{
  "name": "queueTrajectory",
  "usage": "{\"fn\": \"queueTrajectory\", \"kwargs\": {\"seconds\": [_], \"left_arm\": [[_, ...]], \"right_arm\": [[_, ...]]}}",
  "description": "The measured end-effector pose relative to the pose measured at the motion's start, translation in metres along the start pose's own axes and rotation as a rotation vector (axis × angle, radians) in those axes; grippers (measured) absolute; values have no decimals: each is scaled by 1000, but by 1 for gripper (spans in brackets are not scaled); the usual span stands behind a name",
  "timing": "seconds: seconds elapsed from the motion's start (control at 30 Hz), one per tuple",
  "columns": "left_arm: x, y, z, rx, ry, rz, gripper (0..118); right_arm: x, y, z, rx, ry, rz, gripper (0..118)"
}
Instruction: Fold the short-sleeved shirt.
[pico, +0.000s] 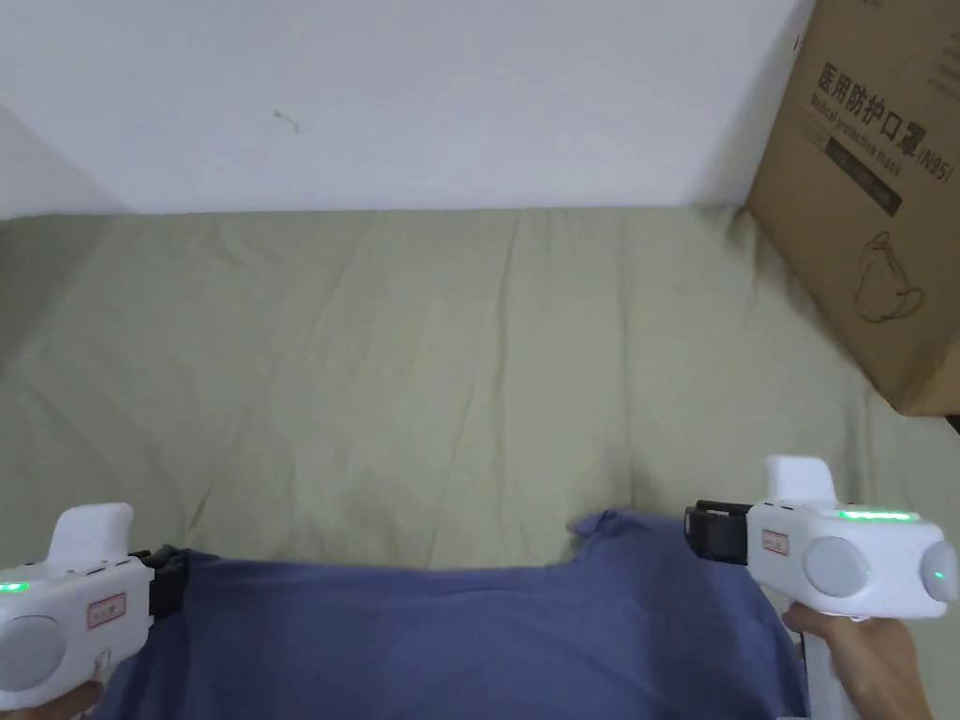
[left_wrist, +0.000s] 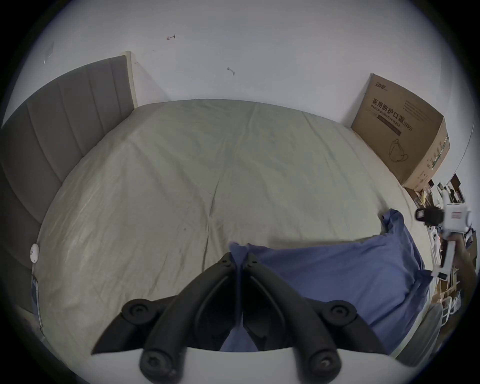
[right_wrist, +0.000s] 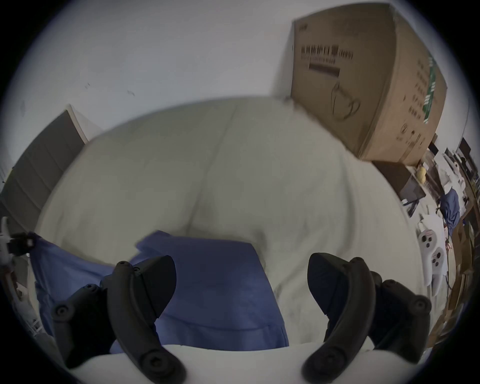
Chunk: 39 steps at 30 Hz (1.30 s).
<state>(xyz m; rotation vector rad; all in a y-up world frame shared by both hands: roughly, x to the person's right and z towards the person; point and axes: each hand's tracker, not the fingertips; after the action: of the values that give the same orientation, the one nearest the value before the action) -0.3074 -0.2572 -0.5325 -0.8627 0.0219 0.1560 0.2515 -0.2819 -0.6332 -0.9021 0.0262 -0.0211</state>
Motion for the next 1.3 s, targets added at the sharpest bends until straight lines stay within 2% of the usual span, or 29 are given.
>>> {"fn": "queueTrajectory", "kwargs": {"seconds": [0.1,0.13,0.2,0.27,0.3,0.37,0.5,0.77,0.97,1.13,1.3], "left_arm": [[2,-1,7,-1,-5,11,3],[2,-2,8,-2,-5,12,3],[0,-3,8,-8,-1,13,3],[-1,-6,10,-17,4,14,3],[-6,-5,8,-19,6,16,3],[-9,-8,10,-20,5,27,3],[-7,-15,21,-17,7,48,3],[-12,-29,76,39,21,93,3],[-10,-61,132,74,15,120,3],[-9,-109,157,42,13,121,3],[-9,-166,151,-40,42,121,3]], "right_arm": [[-4,-8,-34,-105,-21,54,105],[-6,-13,-41,-144,-19,44,101],[-11,-20,-50,-189,1,39,76],[-14,-24,-43,-123,-16,38,67],[-13,-24,-40,-127,0,35,53],[-13,-23,-29,-116,11,28,1],[-11,-24,11,-20,56,13,1],[-1,-36,144,176,154,32,1],[11,-77,221,227,208,33,1],[19,-133,242,203,214,21,1],[25,-190,224,102,187,-19,1]]}}
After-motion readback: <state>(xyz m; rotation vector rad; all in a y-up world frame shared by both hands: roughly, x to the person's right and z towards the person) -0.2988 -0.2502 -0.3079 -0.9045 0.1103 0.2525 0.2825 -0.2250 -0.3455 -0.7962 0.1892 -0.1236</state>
